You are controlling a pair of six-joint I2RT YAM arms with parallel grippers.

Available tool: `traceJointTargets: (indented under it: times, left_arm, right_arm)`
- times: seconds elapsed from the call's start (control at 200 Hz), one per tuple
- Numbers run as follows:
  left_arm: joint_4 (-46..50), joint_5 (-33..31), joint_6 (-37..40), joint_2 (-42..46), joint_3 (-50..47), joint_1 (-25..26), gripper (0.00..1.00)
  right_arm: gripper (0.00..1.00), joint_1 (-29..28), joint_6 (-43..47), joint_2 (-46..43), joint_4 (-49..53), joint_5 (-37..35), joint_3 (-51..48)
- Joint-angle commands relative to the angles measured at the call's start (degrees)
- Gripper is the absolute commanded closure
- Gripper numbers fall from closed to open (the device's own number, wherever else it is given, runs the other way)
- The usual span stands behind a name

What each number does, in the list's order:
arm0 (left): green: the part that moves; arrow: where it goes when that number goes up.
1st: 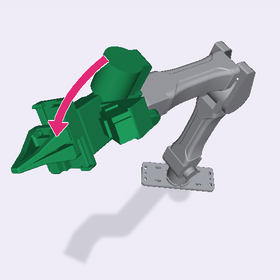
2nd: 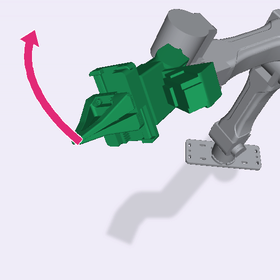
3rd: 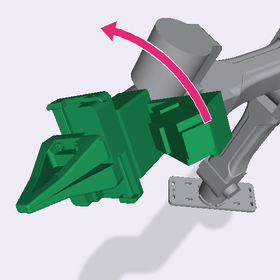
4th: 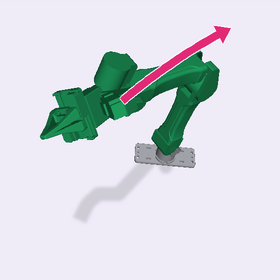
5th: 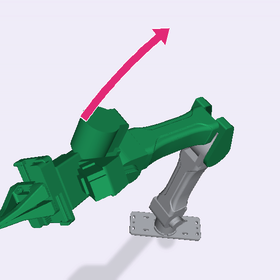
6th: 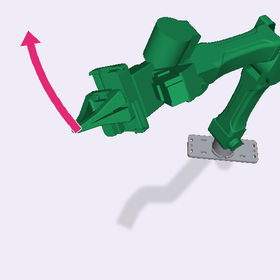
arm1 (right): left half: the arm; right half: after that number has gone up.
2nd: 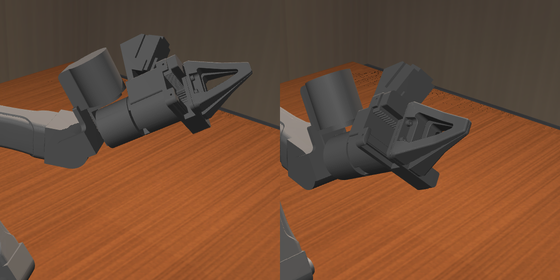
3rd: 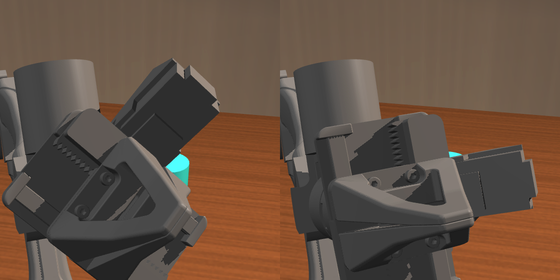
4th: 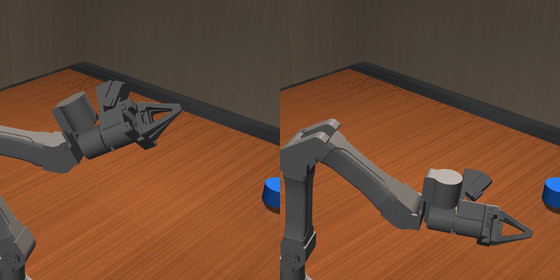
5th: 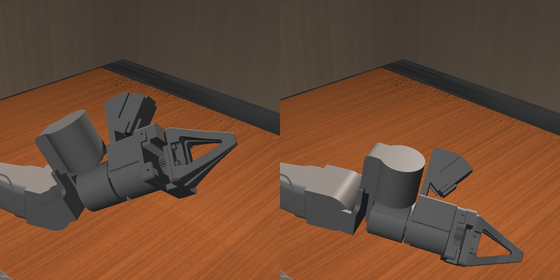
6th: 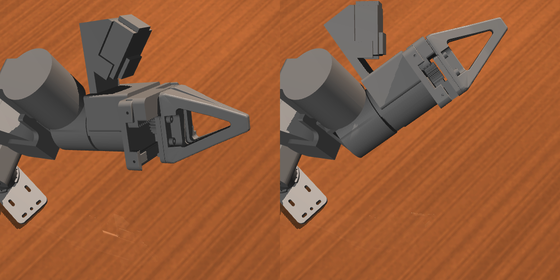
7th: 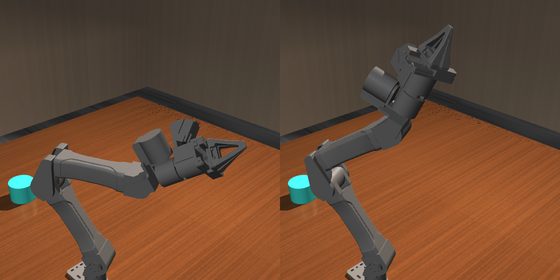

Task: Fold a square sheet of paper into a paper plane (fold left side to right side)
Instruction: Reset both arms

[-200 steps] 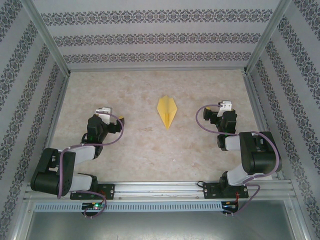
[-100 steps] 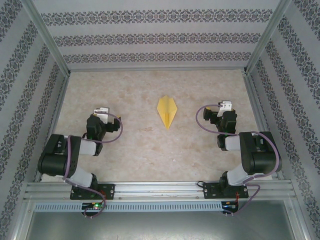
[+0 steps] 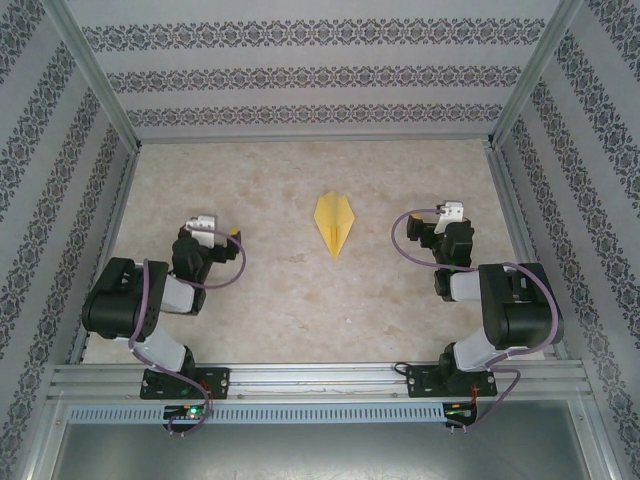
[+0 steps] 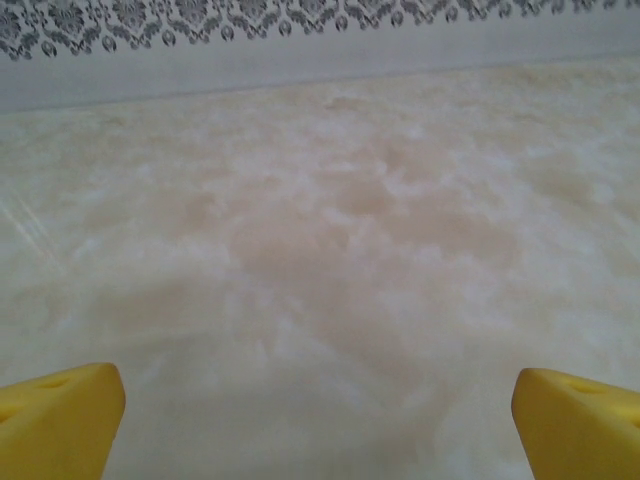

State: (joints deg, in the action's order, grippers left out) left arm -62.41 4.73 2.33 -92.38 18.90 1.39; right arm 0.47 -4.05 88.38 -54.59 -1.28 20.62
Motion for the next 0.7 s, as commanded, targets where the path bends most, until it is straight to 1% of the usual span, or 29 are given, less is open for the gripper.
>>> traceJointTargets:
  times: [0.0, 0.03, 0.085, 0.14, 0.195, 0.37, 0.694]
  left_arm:
    - [9.2, -0.4, -3.1, 1.5, 3.7, -2.8, 0.01]
    - [7.4, -0.5, -2.9, 0.9, 3.3, -2.8, 0.01]
    - [9.4, -0.6, -3.0, 1.6, 3.6, -2.8, 0.01]
    - [7.8, -0.4, -3.0, 1.0, 3.3, -2.8, 0.01]
    - [9.0, -0.6, -3.0, 1.4, 3.6, -2.8, 0.01]
    - [7.5, -0.9, -3.0, 1.2, 3.0, -2.8, 0.01]
    - [7.8, -1.0, -3.0, 1.2, 3.1, -2.8, 0.01]
  right_arm:
    - [0.02, -0.6, 1.1, -0.7, -0.7, -1.1, 0.5]
    - [0.02, -0.6, 1.1, -0.7, -0.7, -1.1, 0.5]
    - [0.02, -0.7, 1.2, -0.7, -0.7, -1.1, 0.5]
    - [0.02, -0.7, 1.2, -0.7, -0.7, -1.1, 0.5]
    - [0.02, -0.7, 1.2, -0.7, -0.7, -1.1, 0.5]
    - [0.02, -0.7, 1.2, -0.8, -0.7, -1.1, 0.5]
    - [0.02, -0.7, 1.3, -0.6, -0.6, -1.1, 0.5]
